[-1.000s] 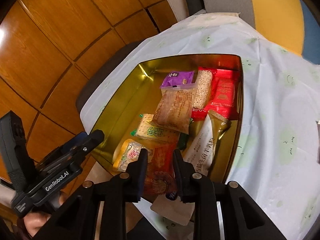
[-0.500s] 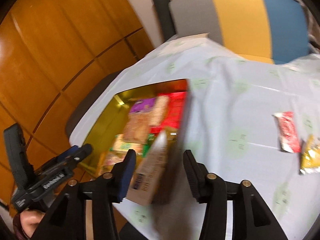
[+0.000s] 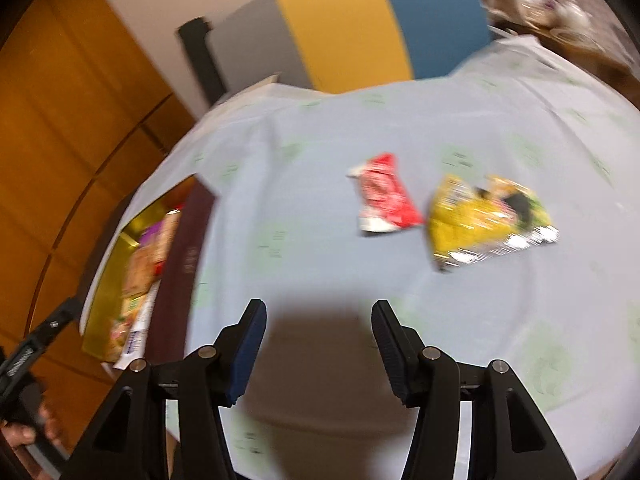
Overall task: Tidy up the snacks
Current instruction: 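Lower the red stick packet into the gold tin and open the right tool, then grasp the red-and-white wafer packet with the left tool, then grasp the yellow-and-green snack bag with the right tool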
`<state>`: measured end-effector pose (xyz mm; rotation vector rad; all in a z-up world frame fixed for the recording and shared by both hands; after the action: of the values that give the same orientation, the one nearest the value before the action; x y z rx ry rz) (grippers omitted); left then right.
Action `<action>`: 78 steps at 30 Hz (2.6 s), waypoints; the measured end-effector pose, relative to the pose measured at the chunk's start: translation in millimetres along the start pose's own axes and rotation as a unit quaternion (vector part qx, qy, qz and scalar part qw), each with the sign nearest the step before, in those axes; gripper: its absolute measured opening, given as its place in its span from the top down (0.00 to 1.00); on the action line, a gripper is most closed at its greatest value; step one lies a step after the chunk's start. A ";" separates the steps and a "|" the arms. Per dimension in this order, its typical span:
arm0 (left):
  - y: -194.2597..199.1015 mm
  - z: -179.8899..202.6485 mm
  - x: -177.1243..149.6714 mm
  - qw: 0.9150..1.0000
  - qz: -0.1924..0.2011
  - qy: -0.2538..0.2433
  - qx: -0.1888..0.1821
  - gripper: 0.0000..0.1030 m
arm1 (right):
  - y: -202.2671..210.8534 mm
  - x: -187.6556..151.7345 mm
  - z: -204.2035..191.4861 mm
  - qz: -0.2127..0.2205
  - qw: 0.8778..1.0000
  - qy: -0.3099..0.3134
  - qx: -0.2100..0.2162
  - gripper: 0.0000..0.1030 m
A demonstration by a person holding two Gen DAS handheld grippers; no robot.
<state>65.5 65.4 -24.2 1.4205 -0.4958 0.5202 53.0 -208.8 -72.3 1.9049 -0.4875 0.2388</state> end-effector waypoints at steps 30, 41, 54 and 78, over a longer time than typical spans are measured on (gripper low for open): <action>-132.4 216.6 35.1 0.972 -0.163 -0.094 -0.143 0.39 | 23.2 -27.6 116.1 0.022 0.993 -0.066 -0.095 0.37; -203.6 260.3 50.8 0.971 -0.200 -0.077 -0.109 0.39 | 15.6 -34.1 118.6 0.015 0.995 -0.039 -0.093 0.29; -174.0 231.6 19.7 0.968 -0.160 -0.162 -0.109 0.64 | 14.9 -31.3 119.6 0.017 0.996 -0.031 -0.078 0.28; -128.0 182.6 -34.1 0.973 -0.094 -0.160 -0.139 0.63 | -51.6 129.4 113.1 -0.034 0.991 -0.111 -0.061 0.28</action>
<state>114.2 -127.9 -129.7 1.2670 -0.6563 0.0634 184.4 -325.5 -108.3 1.8337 -0.5715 -0.0492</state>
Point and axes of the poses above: each gripper's, at about its wrist camera, not at the fingertips, and y roughly against the way its jaws point, z to its right, x to its top, the point moved 6 cm from there along -y, roughly the way its jaws point, and after that the axes turned 7 degrees about -z, right-handed, at the moved point
